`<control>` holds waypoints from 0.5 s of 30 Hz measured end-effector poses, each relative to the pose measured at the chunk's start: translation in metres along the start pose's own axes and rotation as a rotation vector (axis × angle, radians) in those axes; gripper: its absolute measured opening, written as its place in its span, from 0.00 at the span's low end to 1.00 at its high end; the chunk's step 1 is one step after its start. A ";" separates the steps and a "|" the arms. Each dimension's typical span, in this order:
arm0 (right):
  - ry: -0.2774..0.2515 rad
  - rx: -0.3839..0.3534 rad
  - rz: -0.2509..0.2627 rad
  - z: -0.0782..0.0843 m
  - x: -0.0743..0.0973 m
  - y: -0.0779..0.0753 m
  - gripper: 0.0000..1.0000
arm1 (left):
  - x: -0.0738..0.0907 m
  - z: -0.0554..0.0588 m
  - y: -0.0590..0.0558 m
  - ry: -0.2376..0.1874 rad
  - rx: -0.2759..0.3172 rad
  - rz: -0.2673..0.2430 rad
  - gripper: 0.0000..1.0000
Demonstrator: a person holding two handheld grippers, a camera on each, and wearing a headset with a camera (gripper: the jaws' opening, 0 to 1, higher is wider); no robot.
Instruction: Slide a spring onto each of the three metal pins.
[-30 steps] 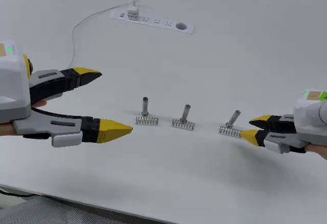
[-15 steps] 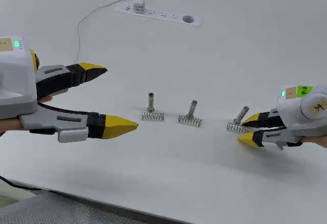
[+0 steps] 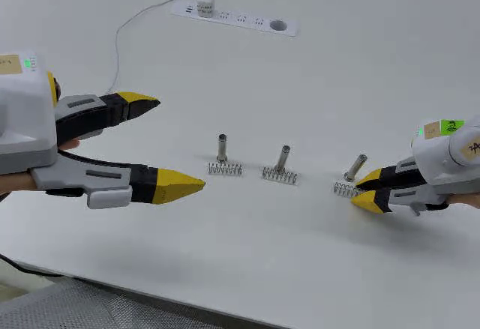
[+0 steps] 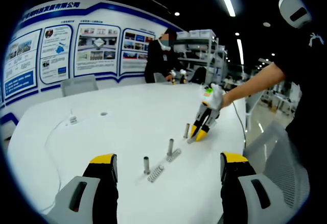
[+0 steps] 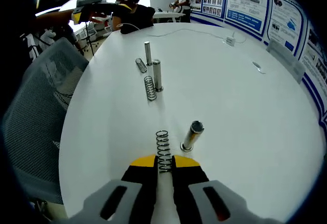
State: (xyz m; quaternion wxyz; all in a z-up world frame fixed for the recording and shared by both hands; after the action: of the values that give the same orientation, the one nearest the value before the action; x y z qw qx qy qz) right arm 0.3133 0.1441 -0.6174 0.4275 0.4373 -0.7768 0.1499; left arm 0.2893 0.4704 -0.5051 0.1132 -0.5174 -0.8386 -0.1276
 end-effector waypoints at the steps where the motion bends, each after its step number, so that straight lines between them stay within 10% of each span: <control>1: 0.002 0.002 0.006 0.000 0.000 0.001 0.12 | 0.000 0.000 0.000 -0.001 0.000 0.000 0.84; 15: 0.038 0.081 0.073 -0.002 0.008 0.011 0.11 | -0.003 -0.007 -0.008 -0.013 -0.018 0.035 0.84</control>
State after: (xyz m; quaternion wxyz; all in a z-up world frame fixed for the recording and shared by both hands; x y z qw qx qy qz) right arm 0.3036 0.1471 -0.6086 0.4184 0.4225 -0.7773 0.2052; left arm 0.2840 0.4616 -0.5001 0.1052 -0.5339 -0.8289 -0.1298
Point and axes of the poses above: the centre of the closed fingertips' face, and the gripper's own axes: x roughly backward along the fingers, y roughly to its left, z roughly out of its underside, the point moved 7 cm from there along x, roughly backward along the fingers, and after that the axes turned 13 degrees about -x, right-handed, at the moved point
